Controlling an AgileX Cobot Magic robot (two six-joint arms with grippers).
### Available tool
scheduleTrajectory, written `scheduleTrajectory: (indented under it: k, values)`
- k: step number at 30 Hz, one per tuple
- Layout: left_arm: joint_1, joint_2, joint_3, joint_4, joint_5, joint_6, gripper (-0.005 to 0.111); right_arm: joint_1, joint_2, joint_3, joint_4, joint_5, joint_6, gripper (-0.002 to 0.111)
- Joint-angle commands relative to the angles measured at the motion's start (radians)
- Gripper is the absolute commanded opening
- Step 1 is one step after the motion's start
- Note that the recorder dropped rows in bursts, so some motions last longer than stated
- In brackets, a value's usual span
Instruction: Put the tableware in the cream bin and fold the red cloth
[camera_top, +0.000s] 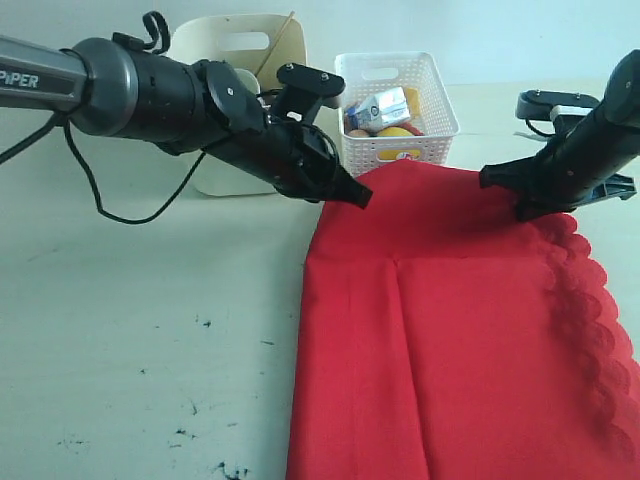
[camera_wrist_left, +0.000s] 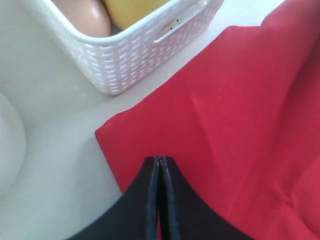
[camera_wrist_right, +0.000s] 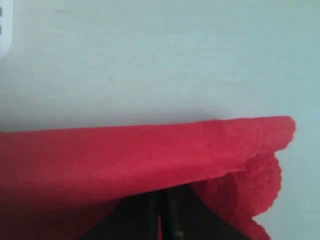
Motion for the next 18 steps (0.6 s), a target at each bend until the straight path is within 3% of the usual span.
scheduleTrajectory:
  k: [1,7,14,18]
  values:
    - [-0.008,0.066,-0.066,-0.003,-0.009,0.007,0.0,-0.007,-0.022,0.017,-0.007,0.082,0.0,0.0]
    - [-0.001,0.153,-0.115,-0.003,-0.026,0.0,0.0,-0.007,-0.124,0.017,-0.005,0.142,0.0,0.0]
    - [0.055,0.198,-0.115,-0.003,-0.03,-0.05,0.0,-0.007,-0.281,0.017,-0.003,0.2,0.0,0.0]
    - [0.07,0.196,-0.116,-0.003,-0.028,-0.052,0.0,0.011,-0.346,0.017,0.092,0.246,-0.093,0.0]
